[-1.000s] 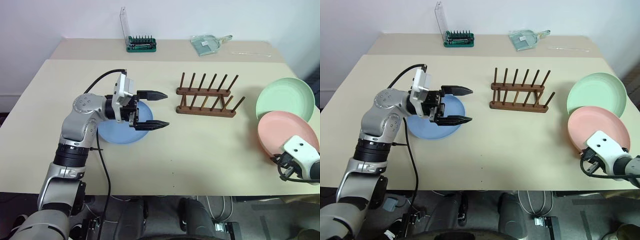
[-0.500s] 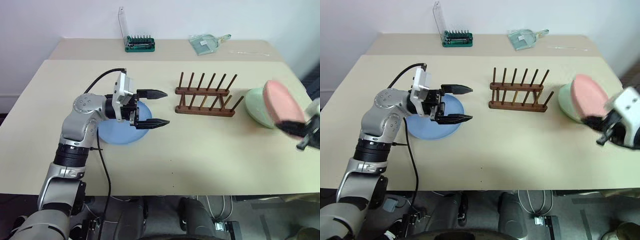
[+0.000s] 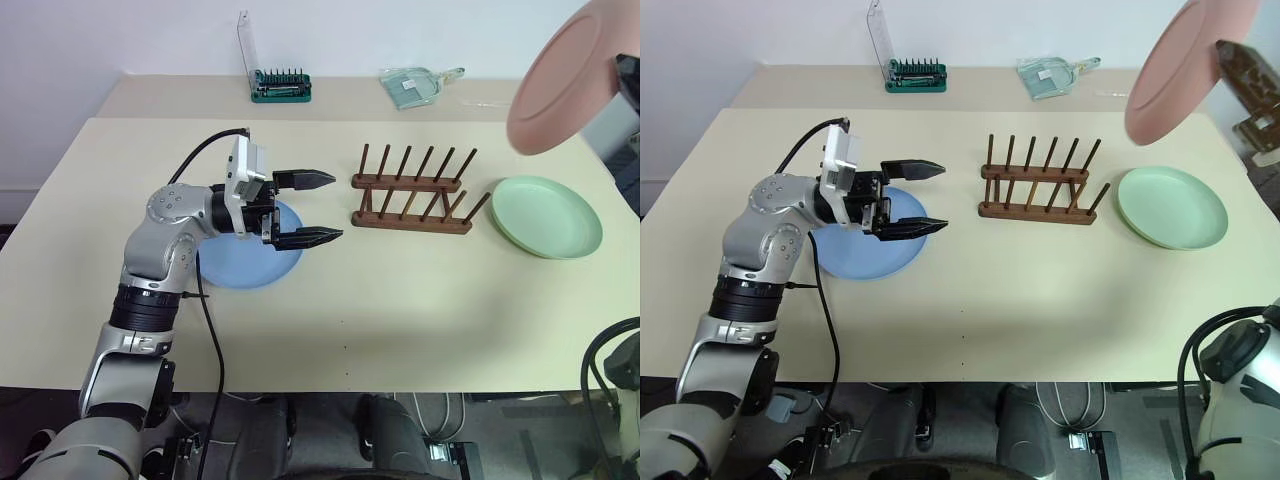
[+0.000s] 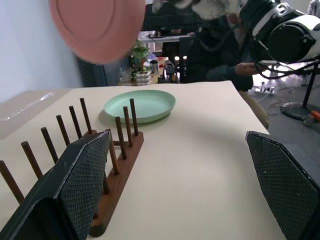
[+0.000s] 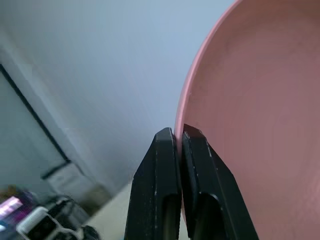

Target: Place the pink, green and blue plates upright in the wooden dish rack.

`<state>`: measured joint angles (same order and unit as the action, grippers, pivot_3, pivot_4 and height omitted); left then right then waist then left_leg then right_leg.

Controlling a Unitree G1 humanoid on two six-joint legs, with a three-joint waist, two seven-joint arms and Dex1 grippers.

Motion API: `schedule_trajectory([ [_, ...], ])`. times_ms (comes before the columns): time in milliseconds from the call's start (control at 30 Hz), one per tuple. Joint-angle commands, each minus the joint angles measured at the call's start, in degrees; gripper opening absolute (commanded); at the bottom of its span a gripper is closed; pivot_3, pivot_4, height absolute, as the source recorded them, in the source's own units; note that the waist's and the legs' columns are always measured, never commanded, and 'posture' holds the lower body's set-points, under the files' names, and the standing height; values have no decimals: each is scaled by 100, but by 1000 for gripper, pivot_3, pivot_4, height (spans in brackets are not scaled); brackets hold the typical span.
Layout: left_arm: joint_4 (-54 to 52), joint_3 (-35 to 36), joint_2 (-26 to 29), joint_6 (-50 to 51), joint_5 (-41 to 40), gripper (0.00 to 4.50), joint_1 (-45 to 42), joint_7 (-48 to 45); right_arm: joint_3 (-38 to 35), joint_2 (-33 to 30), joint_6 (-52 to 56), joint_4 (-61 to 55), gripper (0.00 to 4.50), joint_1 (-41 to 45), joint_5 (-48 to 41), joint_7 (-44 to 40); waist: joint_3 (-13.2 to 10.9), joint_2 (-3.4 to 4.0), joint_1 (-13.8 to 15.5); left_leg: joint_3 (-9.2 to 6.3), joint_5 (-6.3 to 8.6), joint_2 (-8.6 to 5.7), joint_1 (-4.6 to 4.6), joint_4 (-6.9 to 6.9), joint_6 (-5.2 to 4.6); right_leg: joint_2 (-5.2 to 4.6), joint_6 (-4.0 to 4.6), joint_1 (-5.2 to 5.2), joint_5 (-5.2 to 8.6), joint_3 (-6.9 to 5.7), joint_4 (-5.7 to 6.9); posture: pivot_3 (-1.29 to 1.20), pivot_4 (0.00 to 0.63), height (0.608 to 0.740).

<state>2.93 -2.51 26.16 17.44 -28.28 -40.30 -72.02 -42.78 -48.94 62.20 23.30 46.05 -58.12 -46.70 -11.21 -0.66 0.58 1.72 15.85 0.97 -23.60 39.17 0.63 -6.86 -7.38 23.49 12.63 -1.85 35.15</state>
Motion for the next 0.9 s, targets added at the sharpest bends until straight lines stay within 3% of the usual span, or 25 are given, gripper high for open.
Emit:
schedule_trajectory([
  [33,-459,201,141,122,-217,4500,159,105,126,-109,-45,411,48,211,-73,-339,0,1,-5,1,0,0,0,0,0,0,0,1,0,0,0,0,150,724],
  [467,-838,228,309,272,-340,4500,433,354,1143,-428,-432,1071,48,-36,577,-1772,0,4,-3,2,0,0,0,-1,0,0,-1,3,0,1,1,0,150,724],
  [900,-846,182,359,278,-305,4500,404,331,1763,-219,-951,1417,48,38,1258,-2193,0,4,-2,3,0,0,0,-1,1,0,-1,4,0,1,1,0,150,724],
])
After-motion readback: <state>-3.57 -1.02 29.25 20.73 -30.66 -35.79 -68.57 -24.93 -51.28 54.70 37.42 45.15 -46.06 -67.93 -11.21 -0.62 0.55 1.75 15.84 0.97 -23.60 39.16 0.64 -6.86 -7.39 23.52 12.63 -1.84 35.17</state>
